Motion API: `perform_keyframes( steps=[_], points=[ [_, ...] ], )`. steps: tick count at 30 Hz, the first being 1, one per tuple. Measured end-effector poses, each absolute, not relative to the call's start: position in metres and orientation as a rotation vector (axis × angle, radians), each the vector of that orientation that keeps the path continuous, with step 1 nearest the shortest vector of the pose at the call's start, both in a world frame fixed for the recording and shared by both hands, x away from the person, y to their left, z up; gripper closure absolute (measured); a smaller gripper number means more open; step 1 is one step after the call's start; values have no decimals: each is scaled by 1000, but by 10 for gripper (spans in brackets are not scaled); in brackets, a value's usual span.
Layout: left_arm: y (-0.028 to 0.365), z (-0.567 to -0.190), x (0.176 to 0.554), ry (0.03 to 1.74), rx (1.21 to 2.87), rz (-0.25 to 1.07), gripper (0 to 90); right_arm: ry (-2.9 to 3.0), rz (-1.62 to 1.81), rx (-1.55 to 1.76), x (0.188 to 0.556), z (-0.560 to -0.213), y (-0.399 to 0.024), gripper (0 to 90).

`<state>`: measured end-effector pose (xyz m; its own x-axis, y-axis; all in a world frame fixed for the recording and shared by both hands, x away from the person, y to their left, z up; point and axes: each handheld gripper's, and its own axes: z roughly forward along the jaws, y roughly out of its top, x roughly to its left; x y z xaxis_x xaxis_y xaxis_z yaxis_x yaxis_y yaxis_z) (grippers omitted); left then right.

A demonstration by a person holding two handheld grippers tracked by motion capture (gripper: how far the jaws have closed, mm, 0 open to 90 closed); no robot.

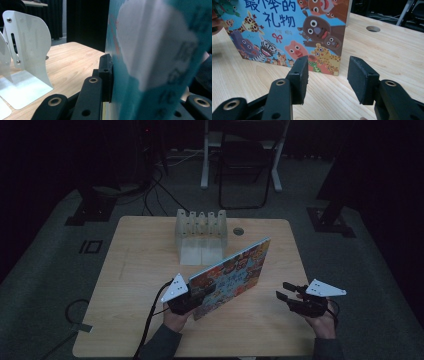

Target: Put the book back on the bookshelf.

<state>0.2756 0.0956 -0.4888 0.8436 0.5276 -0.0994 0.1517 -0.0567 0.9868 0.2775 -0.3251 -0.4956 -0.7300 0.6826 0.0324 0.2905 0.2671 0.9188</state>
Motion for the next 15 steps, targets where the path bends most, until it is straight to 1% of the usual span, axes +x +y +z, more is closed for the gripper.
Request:
perform_keyframes(
  steps=[10, 15],
  points=[
    [92, -495, 275, 504, 1625, 323, 752, 2190, 1437, 921, 278, -507, -327, 498],
    [86, -502, 276, 521, 1643, 331, 736, 2191, 1436, 934, 278, -511, -329, 496]
  ],
)
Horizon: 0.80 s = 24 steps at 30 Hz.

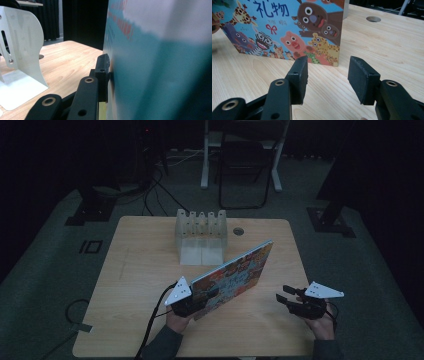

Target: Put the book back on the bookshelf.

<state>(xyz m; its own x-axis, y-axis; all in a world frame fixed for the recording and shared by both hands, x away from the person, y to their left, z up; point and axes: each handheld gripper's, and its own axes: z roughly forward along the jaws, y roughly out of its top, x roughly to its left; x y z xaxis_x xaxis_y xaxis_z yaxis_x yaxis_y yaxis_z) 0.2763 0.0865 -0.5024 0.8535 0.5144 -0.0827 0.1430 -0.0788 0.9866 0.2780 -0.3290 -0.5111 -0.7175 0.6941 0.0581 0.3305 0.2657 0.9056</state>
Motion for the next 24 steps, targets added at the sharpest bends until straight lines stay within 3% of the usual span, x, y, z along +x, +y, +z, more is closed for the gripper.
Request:
perform_keyframes(
  steps=[15, 24],
  points=[
    [82, -512, 275, 508, 1624, 356, 688, 2228, 1406, 978, 280, -530, -330, 496],
    [81, -520, 274, 543, 1618, 383, 737, 2259, 1368, 982, 282, -540, -327, 496]
  ],
)
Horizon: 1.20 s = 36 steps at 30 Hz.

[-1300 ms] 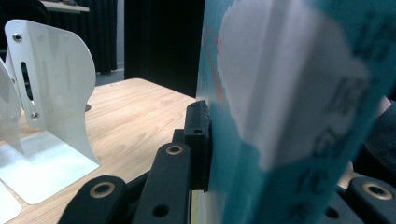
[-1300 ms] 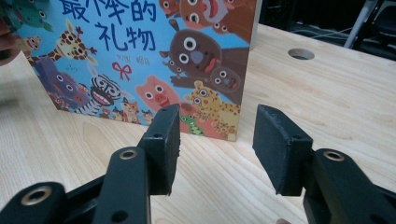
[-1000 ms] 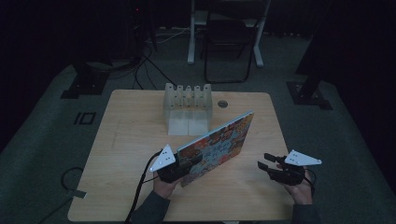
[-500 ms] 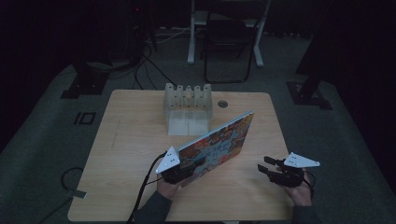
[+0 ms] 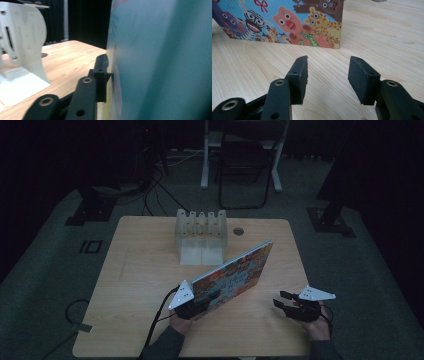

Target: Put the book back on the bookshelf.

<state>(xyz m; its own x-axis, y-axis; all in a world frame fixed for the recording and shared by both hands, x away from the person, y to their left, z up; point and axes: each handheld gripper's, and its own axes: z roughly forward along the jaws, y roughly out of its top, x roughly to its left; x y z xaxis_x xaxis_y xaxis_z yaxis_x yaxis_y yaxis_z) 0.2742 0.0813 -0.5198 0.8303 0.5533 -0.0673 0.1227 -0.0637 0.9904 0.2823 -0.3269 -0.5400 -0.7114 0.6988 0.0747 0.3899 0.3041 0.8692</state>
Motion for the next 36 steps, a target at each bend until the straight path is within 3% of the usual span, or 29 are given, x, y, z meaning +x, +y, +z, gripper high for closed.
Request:
perform_keyframes(
  steps=[15, 36],
  points=[
    [76, -521, 266, 549, 1619, 442, 801, 2317, 1269, 1032, 280, -565, -332, 487],
    [74, -511, 265, 590, 1632, 453, 810, 2370, 1114, 994, 281, -573, -320, 442]
  ],
)
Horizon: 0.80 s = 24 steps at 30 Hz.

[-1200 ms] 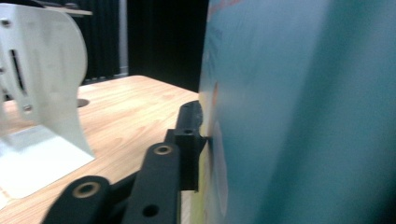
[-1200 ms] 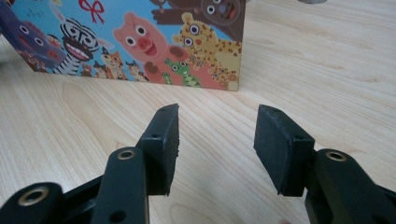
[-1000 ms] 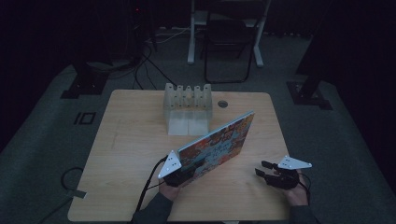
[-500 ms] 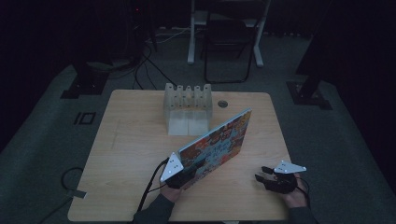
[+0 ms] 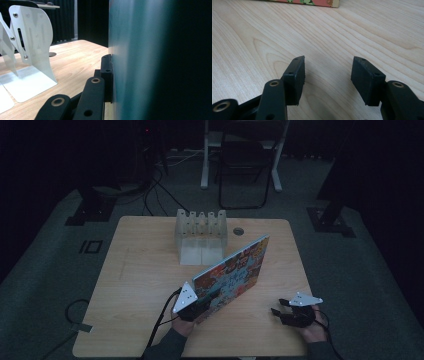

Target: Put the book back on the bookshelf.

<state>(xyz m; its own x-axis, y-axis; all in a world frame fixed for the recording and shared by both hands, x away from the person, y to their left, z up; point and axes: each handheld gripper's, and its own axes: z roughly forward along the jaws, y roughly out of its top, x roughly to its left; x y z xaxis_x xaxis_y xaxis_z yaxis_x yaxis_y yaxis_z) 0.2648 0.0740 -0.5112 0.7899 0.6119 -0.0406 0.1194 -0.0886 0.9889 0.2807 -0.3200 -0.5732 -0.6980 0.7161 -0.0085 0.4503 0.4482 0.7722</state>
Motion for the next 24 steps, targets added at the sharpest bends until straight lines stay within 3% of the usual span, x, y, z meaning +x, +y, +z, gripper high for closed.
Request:
perform_keyframes(
  steps=[24],
  points=[
    [102, -509, 258, 646, 1610, 513, 811, 2368, 1114, 1001, 280, -573, -320, 439]
  ],
)
